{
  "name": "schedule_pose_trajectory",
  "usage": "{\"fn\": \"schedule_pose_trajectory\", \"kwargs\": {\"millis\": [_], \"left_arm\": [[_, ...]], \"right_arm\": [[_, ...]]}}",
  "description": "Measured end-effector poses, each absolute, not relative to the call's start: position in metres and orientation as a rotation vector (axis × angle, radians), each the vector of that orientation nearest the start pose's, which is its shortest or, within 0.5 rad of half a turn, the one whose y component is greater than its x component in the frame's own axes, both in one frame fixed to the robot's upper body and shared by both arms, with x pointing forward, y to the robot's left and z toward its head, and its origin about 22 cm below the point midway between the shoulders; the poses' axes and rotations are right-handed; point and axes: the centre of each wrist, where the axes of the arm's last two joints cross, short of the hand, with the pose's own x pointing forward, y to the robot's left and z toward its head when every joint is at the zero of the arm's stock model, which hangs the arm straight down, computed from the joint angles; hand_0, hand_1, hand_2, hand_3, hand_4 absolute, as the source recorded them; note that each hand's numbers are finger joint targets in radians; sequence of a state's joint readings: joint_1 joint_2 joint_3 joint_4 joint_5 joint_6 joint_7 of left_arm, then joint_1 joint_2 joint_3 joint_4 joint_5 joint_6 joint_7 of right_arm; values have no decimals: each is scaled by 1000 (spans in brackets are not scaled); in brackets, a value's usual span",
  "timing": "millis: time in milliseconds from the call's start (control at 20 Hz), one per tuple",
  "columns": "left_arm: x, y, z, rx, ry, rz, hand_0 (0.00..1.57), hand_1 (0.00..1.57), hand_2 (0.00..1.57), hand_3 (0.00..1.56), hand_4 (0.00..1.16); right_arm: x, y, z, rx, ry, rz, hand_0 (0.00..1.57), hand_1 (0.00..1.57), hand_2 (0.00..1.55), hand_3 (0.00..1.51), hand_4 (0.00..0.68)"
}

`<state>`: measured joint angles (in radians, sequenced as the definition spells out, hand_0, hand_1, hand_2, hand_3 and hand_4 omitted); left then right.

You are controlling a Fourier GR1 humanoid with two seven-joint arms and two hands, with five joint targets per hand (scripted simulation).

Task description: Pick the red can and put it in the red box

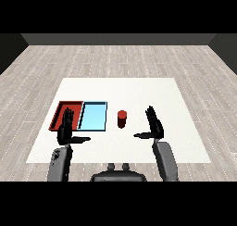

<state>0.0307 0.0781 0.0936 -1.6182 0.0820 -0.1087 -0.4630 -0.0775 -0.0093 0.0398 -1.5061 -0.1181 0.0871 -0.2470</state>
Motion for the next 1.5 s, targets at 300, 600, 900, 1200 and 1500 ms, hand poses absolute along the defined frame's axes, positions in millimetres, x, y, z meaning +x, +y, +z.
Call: {"fn": "schedule_pose_trajectory", "kwargs": {"millis": [300,600,900,1200,1500], "left_arm": [[228,273,4,-2,-2068,-3,0,0,0,0,0],[229,271,6,-19,-2067,7,0,0,0,0,0],[224,267,9,-23,-2062,15,0,0,0,0,0],[223,272,5,-24,-2061,33,0,0,0,0,0],[233,275,10,-31,-2055,36,0,0,0,0,0]], "right_arm": [[261,-197,-9,270,-1788,6,0,0,0,0,0],[273,-185,-20,297,-1763,-4,0,0,0,0,0],[287,-173,-32,291,-1756,-1,0,0,0,0,0],[292,-163,-44,294,-1748,6,0,0,0,0,0],[298,-148,-56,310,-1732,-4,0,0,0,0,0]]}}
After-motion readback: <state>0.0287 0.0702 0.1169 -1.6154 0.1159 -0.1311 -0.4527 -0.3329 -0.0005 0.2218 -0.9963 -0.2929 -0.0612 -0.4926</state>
